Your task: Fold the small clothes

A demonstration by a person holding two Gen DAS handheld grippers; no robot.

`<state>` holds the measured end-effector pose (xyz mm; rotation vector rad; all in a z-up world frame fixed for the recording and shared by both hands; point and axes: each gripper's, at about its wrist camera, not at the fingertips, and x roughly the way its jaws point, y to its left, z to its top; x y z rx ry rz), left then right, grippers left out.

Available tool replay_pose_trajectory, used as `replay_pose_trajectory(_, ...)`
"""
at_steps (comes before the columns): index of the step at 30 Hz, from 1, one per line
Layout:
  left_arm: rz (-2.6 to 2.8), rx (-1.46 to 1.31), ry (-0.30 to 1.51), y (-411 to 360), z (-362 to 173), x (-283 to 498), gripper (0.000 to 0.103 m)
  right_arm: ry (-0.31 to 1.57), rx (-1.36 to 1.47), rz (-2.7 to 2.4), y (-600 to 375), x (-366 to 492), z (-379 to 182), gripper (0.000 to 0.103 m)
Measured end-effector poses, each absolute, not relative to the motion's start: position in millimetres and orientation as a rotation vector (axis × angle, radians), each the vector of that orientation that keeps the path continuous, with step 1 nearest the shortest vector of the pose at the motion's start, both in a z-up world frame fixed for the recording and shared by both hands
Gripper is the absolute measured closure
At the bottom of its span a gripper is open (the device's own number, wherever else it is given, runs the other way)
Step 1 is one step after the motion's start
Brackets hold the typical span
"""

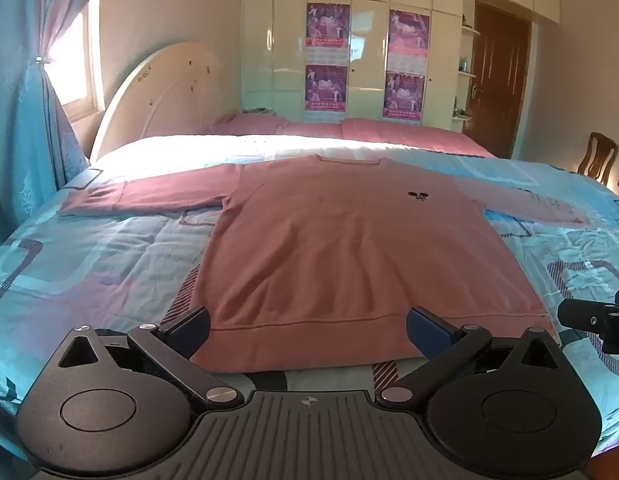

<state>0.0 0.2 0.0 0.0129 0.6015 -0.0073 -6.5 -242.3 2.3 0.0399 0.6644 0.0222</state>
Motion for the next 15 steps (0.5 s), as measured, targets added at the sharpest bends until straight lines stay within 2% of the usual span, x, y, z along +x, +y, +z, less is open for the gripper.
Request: replay_pose_trajectory(15, -0.001, -0.02, 0.625, 3.6, 0.0, 1.5, 0.0, 0.648, 0.018, 0.061, -243.2, -7.3, 4.8, 0.001)
